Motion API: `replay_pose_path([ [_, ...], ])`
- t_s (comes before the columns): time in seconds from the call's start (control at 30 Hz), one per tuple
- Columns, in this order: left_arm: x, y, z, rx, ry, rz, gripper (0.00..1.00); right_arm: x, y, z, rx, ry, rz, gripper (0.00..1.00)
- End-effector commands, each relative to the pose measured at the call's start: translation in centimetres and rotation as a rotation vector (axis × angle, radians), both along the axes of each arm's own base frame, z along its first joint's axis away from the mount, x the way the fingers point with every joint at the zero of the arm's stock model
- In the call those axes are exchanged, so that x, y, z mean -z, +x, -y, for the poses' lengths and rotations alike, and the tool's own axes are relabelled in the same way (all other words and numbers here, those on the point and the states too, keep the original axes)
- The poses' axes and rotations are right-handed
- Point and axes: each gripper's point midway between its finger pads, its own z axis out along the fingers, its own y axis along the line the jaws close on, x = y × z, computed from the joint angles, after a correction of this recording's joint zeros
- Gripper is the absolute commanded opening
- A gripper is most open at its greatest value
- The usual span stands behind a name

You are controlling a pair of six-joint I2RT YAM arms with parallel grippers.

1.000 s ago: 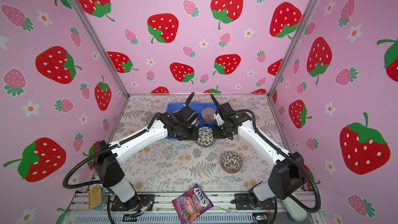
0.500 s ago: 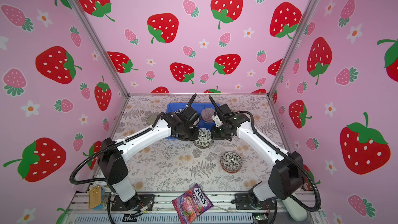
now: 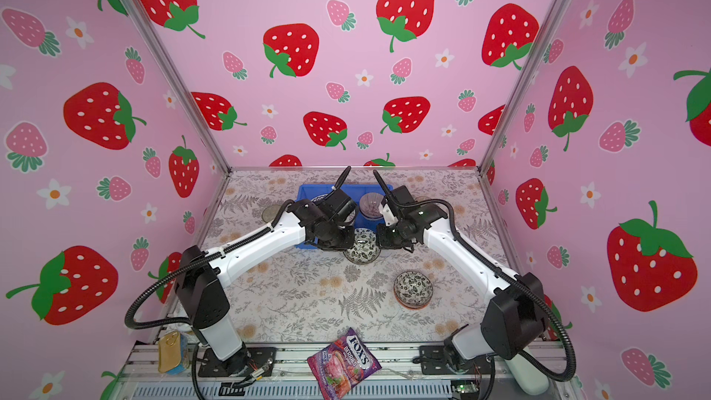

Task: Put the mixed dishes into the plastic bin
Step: 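Lower the leaf-patterned bowl into the bin with left while right withdraws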

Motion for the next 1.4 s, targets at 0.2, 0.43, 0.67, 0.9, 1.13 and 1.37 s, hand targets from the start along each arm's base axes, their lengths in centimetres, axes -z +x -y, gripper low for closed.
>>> replay_pose_path([
  [0.2, -2.5, 3.5, -1.6, -0.033, -0.008, 0.060, 0.00, -2.1, 0.5, 2.8, 0.059, 0.004, 0.040, 0.74],
  [0.43, -4.2, 8.4, -1.3, -0.032, -0.010, 0.120, 0.00, -4.5, 0.8, 7.6, 0.175, 0.014, 0.074, 1.00],
  [0.67, -4.4, 14.0, 1.2, -0.006, -0.061, 0.177, 0.00, -4.4, -0.6, 10.7, 0.269, 0.012, 0.076, 0.99],
  [0.9, -4.0, 18.1, 2.8, -0.027, -0.136, 0.231, 0.00, -4.5, -1.6, 11.4, 0.300, 0.014, 0.075, 0.99],
  [1.13, -2.0, 19.7, 3.4, -0.034, -0.149, 0.261, 0.00, -4.3, -2.2, 11.8, 0.318, 0.015, 0.076, 0.99],
  [1.37, -0.3, 20.8, 3.9, -0.046, -0.154, 0.262, 0.00, -3.9, -2.6, 12.1, 0.332, 0.020, 0.073, 0.99],
])
